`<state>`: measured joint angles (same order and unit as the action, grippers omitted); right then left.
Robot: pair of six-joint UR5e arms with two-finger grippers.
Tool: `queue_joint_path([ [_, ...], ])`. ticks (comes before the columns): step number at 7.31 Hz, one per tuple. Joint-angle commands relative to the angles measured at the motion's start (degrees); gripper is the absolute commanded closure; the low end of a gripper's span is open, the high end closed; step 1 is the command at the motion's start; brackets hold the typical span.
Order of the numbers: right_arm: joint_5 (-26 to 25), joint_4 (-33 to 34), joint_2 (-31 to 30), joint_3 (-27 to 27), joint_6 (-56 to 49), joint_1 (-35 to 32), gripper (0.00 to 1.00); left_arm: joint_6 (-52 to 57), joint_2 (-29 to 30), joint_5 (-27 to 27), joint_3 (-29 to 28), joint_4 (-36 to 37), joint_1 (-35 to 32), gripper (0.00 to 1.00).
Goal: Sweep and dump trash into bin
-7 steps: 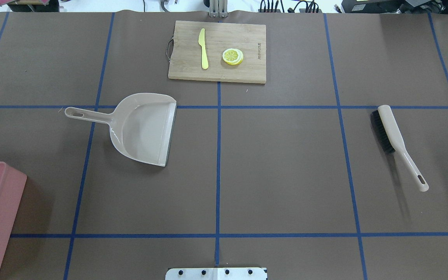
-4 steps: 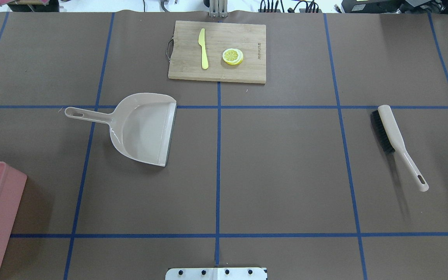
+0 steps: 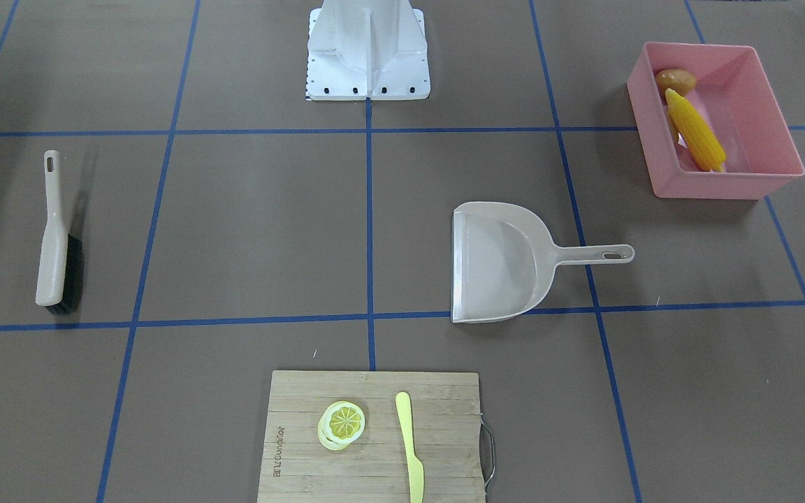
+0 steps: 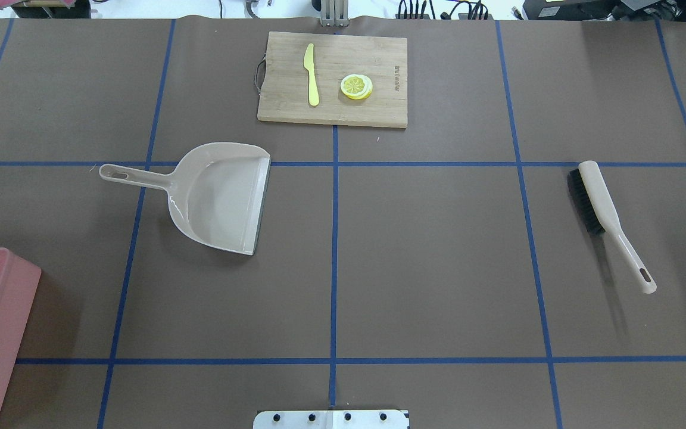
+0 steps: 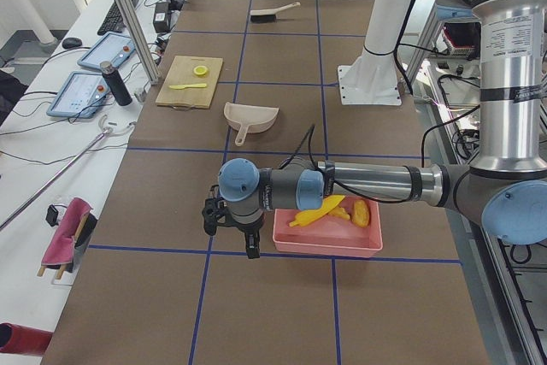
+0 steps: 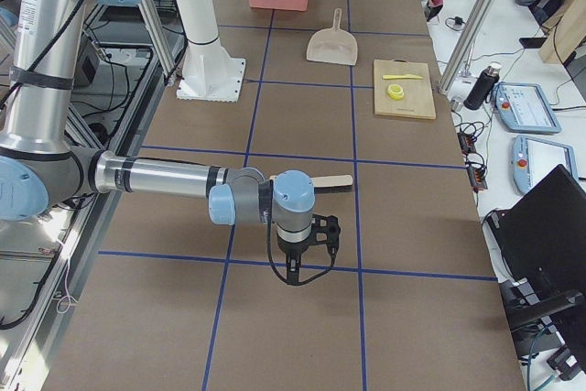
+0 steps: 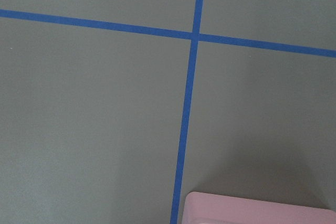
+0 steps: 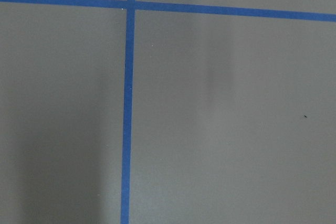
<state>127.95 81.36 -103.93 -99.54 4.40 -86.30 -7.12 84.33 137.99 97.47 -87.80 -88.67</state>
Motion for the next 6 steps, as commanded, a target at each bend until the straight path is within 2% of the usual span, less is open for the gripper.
queue_joint_path([
  [1, 0.02, -0.06, 0.13, -0.13, 0.0, 0.0, 0.0, 0.0, -0.04, 0.0, 0.01, 0.0, -0.01, 0.01],
  [6, -0.24, -0.06, 0.13, -0.04, 0.0, 0.0, 0.0, 0.18, -0.04, -0.18, 0.44, 0.09, -0.18, 0.01],
])
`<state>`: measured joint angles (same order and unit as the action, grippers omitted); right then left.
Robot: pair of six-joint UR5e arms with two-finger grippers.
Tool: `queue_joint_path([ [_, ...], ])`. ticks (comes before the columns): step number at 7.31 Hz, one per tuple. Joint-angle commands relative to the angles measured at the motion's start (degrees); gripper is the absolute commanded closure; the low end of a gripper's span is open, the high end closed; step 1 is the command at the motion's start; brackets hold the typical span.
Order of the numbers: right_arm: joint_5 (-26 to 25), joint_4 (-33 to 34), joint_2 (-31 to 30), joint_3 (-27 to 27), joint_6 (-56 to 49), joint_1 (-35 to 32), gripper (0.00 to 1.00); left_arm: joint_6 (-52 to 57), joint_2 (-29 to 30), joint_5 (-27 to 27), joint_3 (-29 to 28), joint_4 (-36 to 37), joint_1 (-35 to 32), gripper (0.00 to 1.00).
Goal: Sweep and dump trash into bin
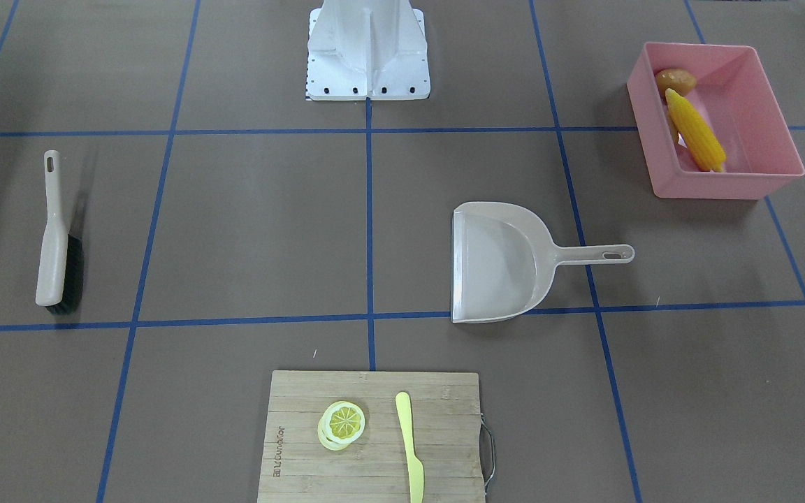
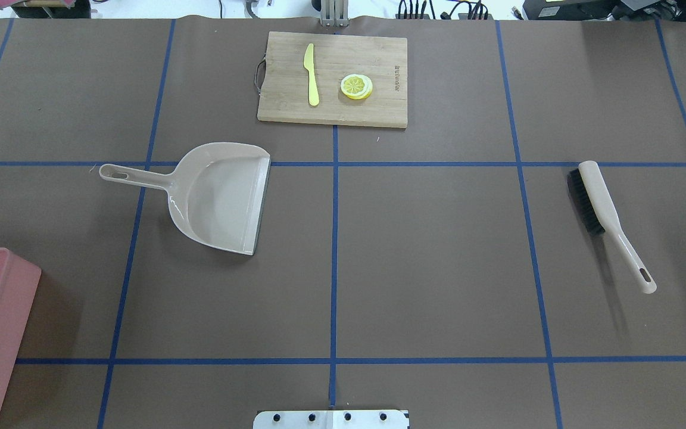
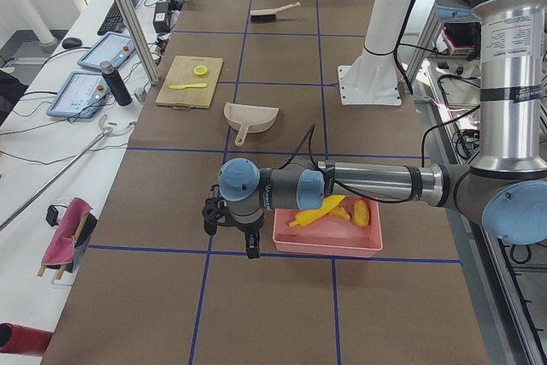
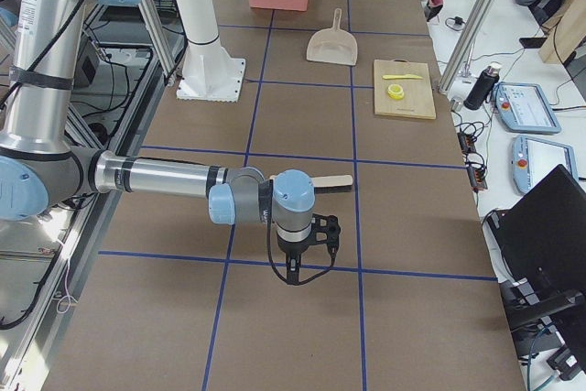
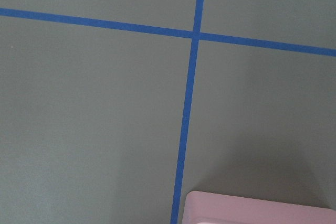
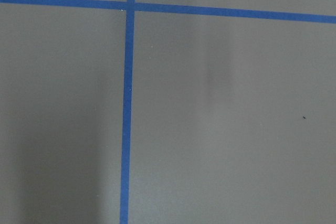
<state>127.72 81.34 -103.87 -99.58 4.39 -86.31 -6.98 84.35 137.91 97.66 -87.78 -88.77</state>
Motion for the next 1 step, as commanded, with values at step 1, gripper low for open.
queue_joint_path([
  [1, -0.1, -0.04, 0.07, 0.0, 0.0, 0.0, 0.0, -0.05, -0.15, -0.1, 0.25, 0.07, -0.08, 0.01],
])
